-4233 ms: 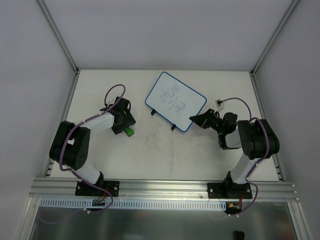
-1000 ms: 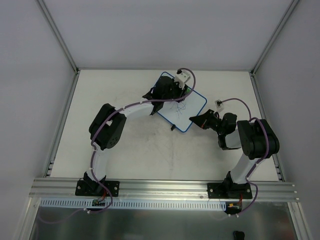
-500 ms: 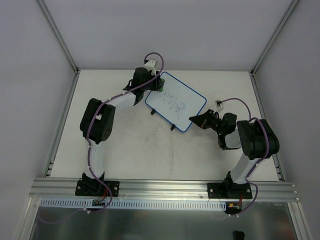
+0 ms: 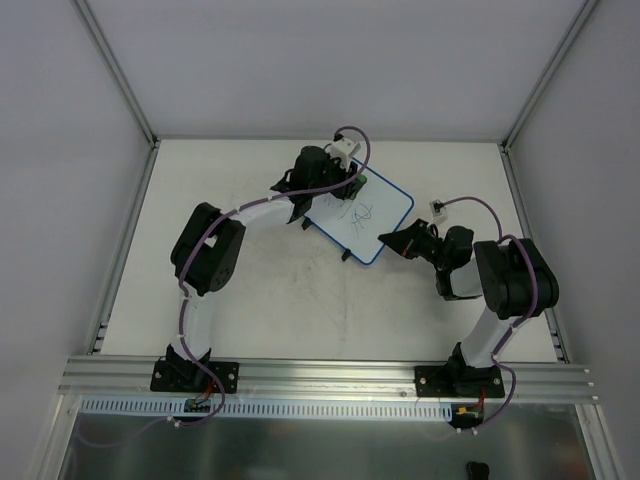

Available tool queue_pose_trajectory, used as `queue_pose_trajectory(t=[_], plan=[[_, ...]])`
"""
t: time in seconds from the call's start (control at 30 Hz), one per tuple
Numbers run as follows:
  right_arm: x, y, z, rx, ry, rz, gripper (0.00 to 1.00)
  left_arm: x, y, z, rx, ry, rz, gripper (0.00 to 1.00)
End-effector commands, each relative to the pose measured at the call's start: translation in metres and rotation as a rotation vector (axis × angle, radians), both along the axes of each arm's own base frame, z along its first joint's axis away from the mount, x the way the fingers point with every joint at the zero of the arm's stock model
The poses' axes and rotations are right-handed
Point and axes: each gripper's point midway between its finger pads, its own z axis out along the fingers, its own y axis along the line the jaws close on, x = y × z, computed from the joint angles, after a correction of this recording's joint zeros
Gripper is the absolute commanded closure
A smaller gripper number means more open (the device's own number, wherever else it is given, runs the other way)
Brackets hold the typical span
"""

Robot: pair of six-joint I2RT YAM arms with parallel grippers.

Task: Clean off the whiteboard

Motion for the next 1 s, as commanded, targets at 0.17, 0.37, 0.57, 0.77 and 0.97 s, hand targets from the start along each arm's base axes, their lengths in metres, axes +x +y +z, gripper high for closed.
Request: queue_pose_trajectory(t=[0.17,0.37,0.57,0.77,0.97], plan=[[0.009,0.004,0.053,-0.003,-0.302,0.018,1.0,0.015,-0.01,-0.006,0.07,-0.024,0.021,1.0],[0.008,0.004,0.054,-0.004,-0.306,0.018,1.0,0.061,0.045,-0.015,-0.005,0.132,0.275,1.0],[0.009,0.004,0.052,-0.003,-0.301,0.02,1.0,0.061,0.06,-0.026,-0.001,0.154,0.305,1.0],[0.009,0.004,0.053,-0.003,-0.302,0.018,1.0,0.051,0.083,-0.035,-0.008,0.187,0.342,1.0],[0.009,0.004,0.052,-0.003,-0.298,0.02,1.0,0.017,0.06,-0.036,-0.014,0.196,0.172,1.0]])
